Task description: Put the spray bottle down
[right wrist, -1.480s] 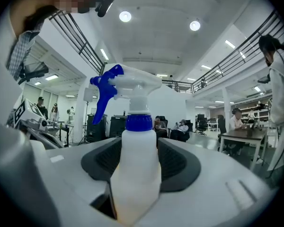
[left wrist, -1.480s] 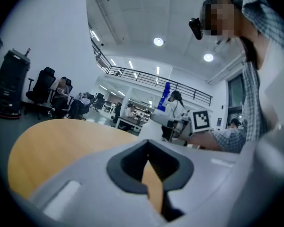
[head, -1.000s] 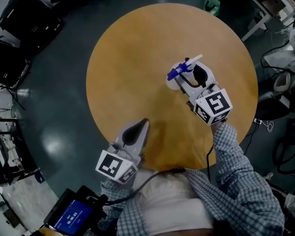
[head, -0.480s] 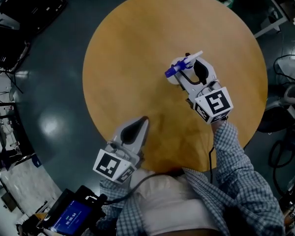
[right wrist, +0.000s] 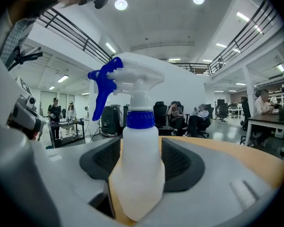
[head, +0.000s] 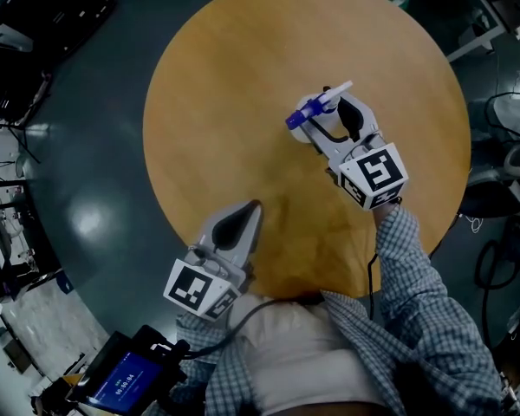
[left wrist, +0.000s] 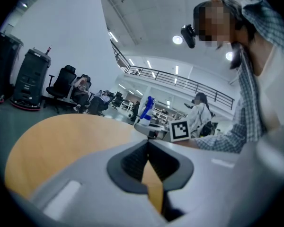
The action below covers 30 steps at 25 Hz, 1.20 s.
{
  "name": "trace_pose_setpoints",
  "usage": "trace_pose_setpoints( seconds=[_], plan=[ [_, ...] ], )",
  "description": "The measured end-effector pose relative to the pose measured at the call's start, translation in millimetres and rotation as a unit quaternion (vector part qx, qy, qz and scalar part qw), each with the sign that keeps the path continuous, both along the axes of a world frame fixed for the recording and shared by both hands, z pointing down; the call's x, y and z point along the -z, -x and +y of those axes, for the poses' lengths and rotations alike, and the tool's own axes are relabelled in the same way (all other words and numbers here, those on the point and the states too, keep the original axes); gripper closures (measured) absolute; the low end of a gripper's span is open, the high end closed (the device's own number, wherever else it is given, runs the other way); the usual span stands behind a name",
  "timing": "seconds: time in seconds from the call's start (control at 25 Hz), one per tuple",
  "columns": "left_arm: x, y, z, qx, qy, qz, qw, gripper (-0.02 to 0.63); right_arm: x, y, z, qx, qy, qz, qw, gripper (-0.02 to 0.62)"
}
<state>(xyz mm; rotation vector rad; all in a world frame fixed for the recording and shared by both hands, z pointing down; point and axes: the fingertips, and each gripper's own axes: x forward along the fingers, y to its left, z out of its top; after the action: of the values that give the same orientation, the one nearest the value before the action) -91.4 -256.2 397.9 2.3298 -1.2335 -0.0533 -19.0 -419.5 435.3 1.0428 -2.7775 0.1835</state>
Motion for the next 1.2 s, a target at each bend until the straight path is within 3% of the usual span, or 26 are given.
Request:
trace_pose_setpoints(
  seconds=[0.48,0.84,1.0,1.2],
  plan=[
    [-1,-3,9,-0.020,-0.014,-0.005,0.9997,0.604,10,-30,23,-0.046,-0.001,-0.009,0.999,0.343],
    [0,-14,11,-0.059,-0.034,-0.013,0.9976,0.604,51,-47,83,-0.100,-0.014,-0.040,0.994,0.472],
    [-1,-22,13,-0.077,-0.039,-0.011,0.9962,0.604,62,-56,104,-0.119,-0.015,-0.053,0.991,0.597],
    [-2,-33,6,-0.102,-0.058,-0.001,0.9931,0.604,60,-58,114,-0.133,-0.010,-0.062,0.989,0.594]
  ],
)
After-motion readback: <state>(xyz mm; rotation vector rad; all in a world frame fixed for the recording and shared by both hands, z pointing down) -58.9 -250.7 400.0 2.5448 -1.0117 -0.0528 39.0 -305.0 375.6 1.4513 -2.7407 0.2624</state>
